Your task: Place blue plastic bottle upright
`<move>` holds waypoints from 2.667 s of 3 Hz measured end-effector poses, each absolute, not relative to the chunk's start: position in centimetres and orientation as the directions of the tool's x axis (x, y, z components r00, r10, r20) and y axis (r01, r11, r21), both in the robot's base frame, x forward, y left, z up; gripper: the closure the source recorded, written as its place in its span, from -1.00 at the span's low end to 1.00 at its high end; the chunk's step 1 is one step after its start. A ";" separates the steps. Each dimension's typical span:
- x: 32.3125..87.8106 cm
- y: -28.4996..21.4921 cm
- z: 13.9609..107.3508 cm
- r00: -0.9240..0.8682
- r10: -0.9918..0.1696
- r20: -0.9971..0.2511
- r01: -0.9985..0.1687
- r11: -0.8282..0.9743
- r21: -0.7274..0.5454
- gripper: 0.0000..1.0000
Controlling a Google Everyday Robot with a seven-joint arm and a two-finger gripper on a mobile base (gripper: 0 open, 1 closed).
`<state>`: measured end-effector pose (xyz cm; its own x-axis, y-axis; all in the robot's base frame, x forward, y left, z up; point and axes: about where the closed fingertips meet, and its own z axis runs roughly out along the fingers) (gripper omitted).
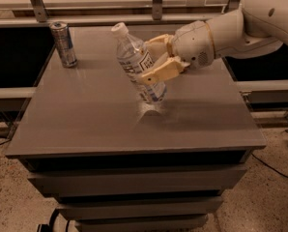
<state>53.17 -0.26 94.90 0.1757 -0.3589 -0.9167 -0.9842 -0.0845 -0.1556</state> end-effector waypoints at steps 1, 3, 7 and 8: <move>52.8 -1.7 95.6 0.228 -0.283 -0.932 -0.974 -0.068 -0.218 1.00; 52.5 -2.9 96.2 0.274 -0.215 -0.937 -0.962 -0.052 -0.269 1.00; 52.9 -2.8 95.4 0.447 -0.032 -0.894 -0.893 -0.081 -0.443 0.63; 52.6 -3.7 94.7 0.440 -0.040 -0.897 -0.897 -0.065 -0.437 0.19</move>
Offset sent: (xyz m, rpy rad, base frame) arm -0.0069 -0.0381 0.0141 0.1814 -0.1209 -0.0119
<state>52.55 -3.69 94.72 0.4396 -0.0401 -0.8973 -0.8973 -0.0647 -0.4367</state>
